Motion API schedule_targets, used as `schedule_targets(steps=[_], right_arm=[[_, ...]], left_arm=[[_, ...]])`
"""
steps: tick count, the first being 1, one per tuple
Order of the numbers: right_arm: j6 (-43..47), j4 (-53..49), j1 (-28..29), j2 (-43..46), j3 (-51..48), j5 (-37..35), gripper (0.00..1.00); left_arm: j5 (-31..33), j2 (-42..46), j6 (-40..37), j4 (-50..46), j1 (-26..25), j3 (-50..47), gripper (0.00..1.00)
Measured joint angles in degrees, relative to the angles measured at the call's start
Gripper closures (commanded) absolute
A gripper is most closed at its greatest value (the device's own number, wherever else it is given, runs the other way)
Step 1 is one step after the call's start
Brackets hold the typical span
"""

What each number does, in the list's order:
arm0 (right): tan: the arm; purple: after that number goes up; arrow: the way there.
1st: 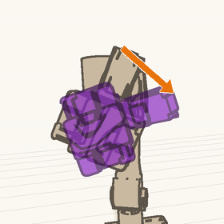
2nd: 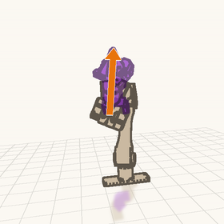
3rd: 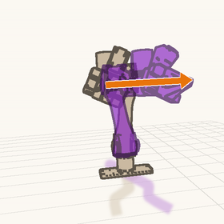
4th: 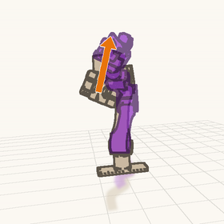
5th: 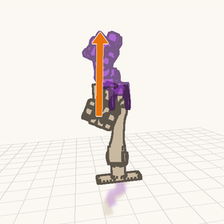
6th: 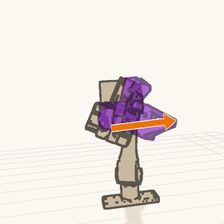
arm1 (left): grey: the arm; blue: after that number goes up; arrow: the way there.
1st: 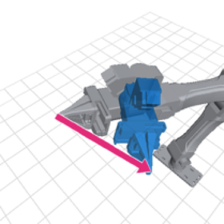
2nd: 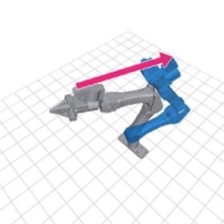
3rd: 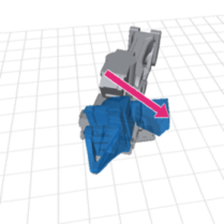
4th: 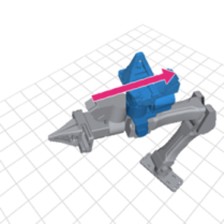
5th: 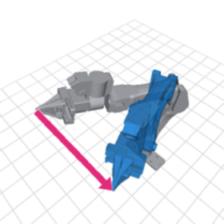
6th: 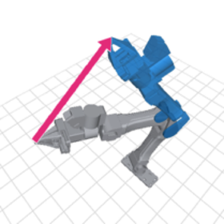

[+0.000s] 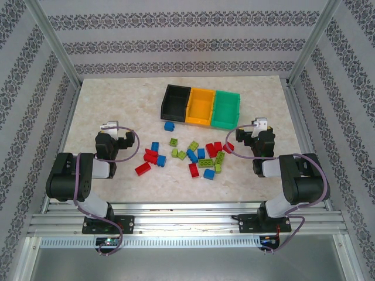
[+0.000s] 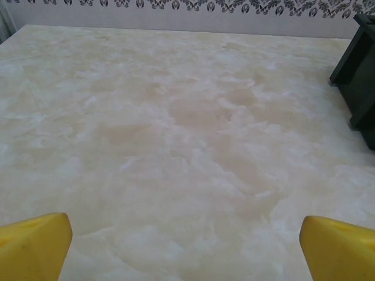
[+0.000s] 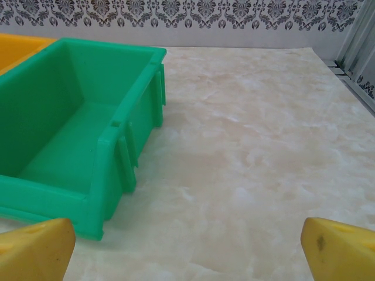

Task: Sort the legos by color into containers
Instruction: Pick up the lego from the center of the table.

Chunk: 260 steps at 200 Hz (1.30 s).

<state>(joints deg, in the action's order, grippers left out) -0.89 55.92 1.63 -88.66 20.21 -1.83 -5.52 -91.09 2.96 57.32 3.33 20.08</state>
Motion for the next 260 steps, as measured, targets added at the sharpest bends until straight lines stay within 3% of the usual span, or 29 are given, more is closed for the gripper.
schedule_targets(steps=[183,260], right_arm=[[0.0,0.0,0.0,0.0,0.0,0.0,0.02],[0.1,1.0,1.4,0.9,-1.0,-2.7,0.02]], left_arm=[[-0.1,0.0,0.0,0.0,0.0,0.0,0.0],[-3.5,0.0,-1.8,-1.7,0.0,1.0,0.0]])
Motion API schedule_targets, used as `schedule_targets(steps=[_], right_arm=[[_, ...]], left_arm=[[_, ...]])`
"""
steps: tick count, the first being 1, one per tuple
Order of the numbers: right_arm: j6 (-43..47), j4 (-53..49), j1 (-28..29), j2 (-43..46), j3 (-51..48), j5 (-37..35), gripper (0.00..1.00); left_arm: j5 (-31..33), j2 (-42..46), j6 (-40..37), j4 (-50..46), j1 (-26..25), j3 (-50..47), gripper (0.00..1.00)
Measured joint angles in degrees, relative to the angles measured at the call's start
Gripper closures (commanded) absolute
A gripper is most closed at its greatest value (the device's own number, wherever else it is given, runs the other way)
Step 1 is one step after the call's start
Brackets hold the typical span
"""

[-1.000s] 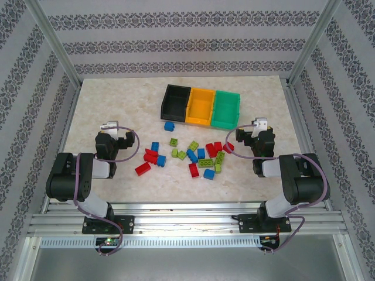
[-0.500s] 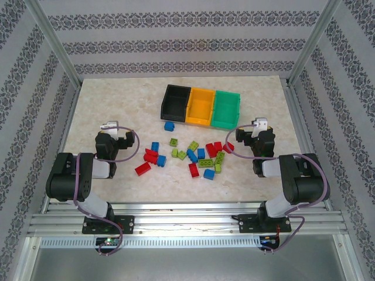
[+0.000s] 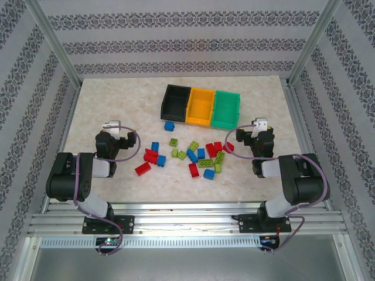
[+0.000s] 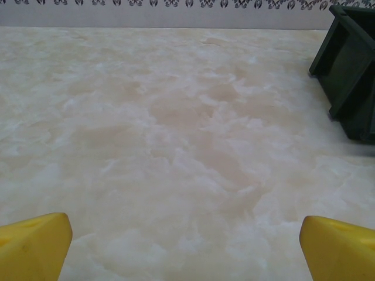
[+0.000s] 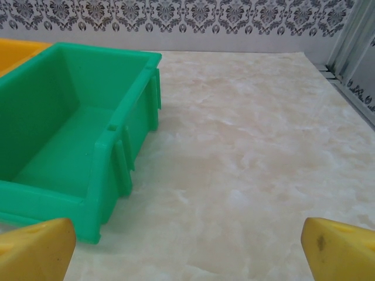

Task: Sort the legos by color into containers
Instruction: Pick up the lego from the center of the table.

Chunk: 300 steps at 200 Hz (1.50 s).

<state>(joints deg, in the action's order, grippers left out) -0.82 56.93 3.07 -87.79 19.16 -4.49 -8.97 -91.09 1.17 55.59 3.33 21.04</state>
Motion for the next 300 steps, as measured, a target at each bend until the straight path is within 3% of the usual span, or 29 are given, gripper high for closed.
schedule_targets(steps=[37,72,111,147,182,232,300], right_arm=[[1.4,-4.8,3.0,10.0,-1.4,-3.9,0.02],[-2.2,-12.3,4.4,24.9,-1.5,-5.8,0.02],[-11.0,-26.8,1.6,32.5,2.1,0.6,0.02],[-19.1,-36.7,2.5,26.9,8.5,13.6,0.18],[-21.7,-51.5,12.0,18.7,16.2,21.9,0.33],[-19.5,-74.4,28.2,10.3,30.1,18.9,0.43],[-18.8,-86.5,31.3,-2.1,37.4,12.8,0.44]], left_arm=[[0.3,1.6,0.0,-1.3,0.0,-0.2,0.0],[4.3,16.3,2.7,-10.1,-0.3,-1.1,0.01],[8.0,26.6,8.5,-14.4,-0.3,-2.2,0.0],[2.1,26.3,14.2,-25.5,-0.3,2.4,0.0],[-7.8,20.2,23.9,-25.3,-0.9,5.2,0.0],[-16.5,12.0,29.5,-22.5,-5.8,2.9,0.0],[-18.8,12.0,31.3,-20.0,-8.2,2.8,0.0]])
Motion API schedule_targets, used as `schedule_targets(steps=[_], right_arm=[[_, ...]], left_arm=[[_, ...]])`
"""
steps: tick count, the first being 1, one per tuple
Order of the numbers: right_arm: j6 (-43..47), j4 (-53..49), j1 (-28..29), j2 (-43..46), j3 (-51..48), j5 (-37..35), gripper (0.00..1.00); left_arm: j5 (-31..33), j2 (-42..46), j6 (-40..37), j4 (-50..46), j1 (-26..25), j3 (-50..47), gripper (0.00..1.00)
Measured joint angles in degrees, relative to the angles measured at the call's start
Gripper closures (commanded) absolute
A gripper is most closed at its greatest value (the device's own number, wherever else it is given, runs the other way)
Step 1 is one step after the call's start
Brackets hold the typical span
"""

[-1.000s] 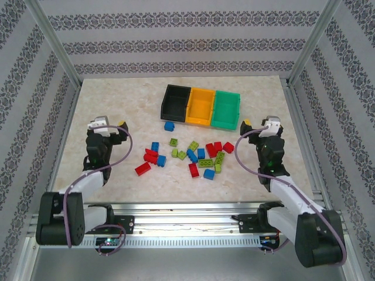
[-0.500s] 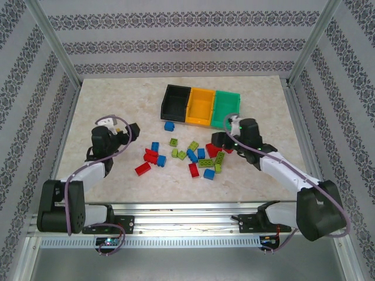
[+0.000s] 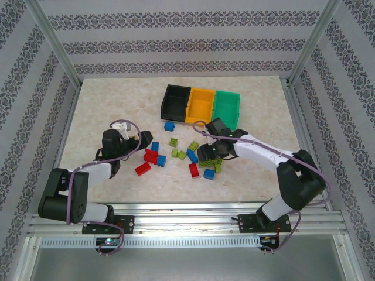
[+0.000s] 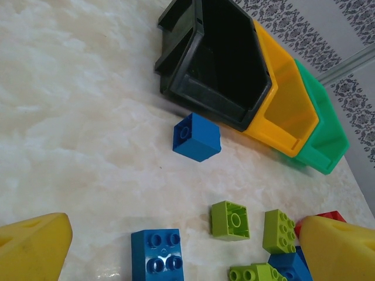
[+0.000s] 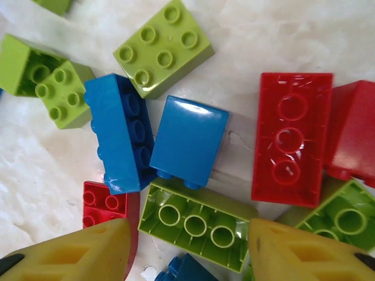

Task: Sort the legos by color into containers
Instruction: Pick up the lego from the center of the table, then place the lego in the container.

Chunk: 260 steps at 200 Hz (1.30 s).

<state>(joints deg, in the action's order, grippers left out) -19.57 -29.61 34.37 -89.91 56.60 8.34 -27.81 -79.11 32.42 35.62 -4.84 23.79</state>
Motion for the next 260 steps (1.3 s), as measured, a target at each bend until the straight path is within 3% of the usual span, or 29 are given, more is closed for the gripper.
schedule_targets(steps=[121,155,198,230,260], right_arm=[[0.2,-1.9,2.1,-12.2,9.2,-4.5,0.44],[0.0,-1.2,2.3,-14.0,10.4,-4.5,0.63],[0.2,-1.5,2.0,-13.6,10.4,-4.7,0.64],[0.9,-2.5,-1.2,-8.8,11.2,-4.2,0.64],[1.8,-1.3,-11.2,-4.4,16.9,-2.9,0.64]], left_arm=[[-0.3,0.7,0.2,0.0,0.0,0.0,0.0],[-0.2,0.7,0.2,0.0,0.0,0.0,0.0],[-0.2,0.7,0.2,0.0,0.0,0.0,0.0],[-0.2,1.0,0.2,-0.1,0.0,0.0,0.0],[-0.2,2.1,0.2,-0.1,0.0,0.0,0.0]])
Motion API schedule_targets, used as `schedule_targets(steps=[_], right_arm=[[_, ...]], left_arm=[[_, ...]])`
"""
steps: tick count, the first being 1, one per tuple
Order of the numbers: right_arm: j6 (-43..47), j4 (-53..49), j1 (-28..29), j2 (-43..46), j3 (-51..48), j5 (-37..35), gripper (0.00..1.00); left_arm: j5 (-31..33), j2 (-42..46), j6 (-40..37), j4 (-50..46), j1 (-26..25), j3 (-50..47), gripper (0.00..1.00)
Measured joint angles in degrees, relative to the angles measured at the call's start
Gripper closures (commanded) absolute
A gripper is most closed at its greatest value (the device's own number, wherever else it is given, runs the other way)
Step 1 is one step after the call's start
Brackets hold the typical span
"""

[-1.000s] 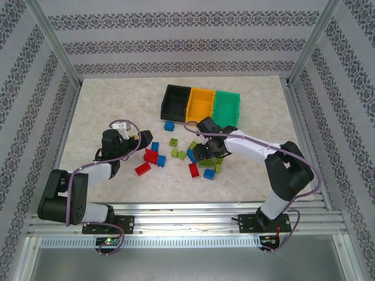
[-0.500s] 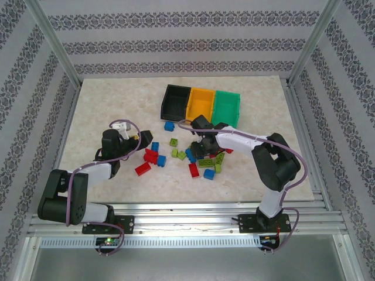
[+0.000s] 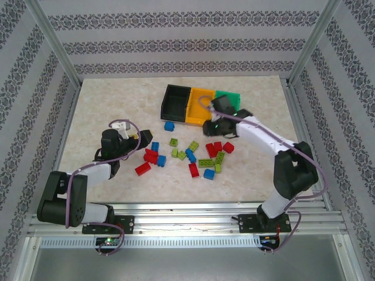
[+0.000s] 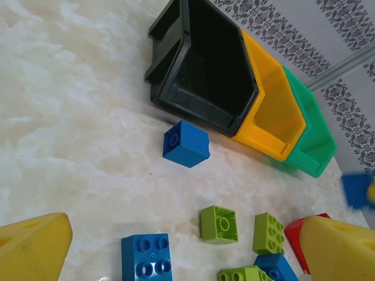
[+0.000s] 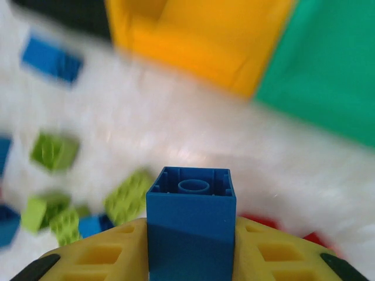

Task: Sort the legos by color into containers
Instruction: Place the lego in the container, then pick up the lego from the center of the table.

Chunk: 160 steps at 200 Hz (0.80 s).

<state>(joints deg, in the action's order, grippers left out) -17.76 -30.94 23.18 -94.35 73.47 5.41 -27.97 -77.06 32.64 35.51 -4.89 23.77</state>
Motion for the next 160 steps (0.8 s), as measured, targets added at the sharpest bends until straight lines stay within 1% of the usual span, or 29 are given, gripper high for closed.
schedule_targets(steps=[23,43,53,66,77,94,119,134,160], right_arm=[[0.4,1.6,-7.2,-0.9,5.2,-0.7,0.64],[1.2,2.7,-10.8,-4.9,9.4,-1.9,0.61],[1.6,3.1,-11.9,-7.5,10.9,-2.2,0.55],[2.1,3.3,-12.8,-11.0,12.4,-2.2,0.41],[2.1,3.0,-13.1,-13.7,13.4,-2.1,0.37],[2.8,2.1,-12.8,-15.9,13.5,-2.0,0.36],[3.2,2.3,-10.7,-14.1,10.8,-2.0,0.36],[3.7,2.2,-8.0,-10.9,7.3,-1.7,0.36],[4.7,1.8,-0.7,-4.2,0.6,-0.7,0.36]], left_arm=[[0.2,0.7,0.0,-0.2,0.0,0.0,0.0],[0.9,1.0,-0.3,-0.3,0.0,0.0,0.0],[1.2,1.0,-0.4,-0.4,0.0,0.0,0.0],[1.2,1.0,-0.5,-0.4,0.0,0.0,0.0],[1.2,1.0,-0.5,-0.4,0.0,0.0,0.0],[1.2,1.0,-0.7,-0.4,0.0,0.0,0.0],[1.2,1.0,-0.7,-0.5,0.0,0.0,0.0],[1.2,1.0,-0.7,-0.6,0.0,0.0,0.0],[1.4,1.0,-0.7,-0.6,0.0,0.0,0.0]])
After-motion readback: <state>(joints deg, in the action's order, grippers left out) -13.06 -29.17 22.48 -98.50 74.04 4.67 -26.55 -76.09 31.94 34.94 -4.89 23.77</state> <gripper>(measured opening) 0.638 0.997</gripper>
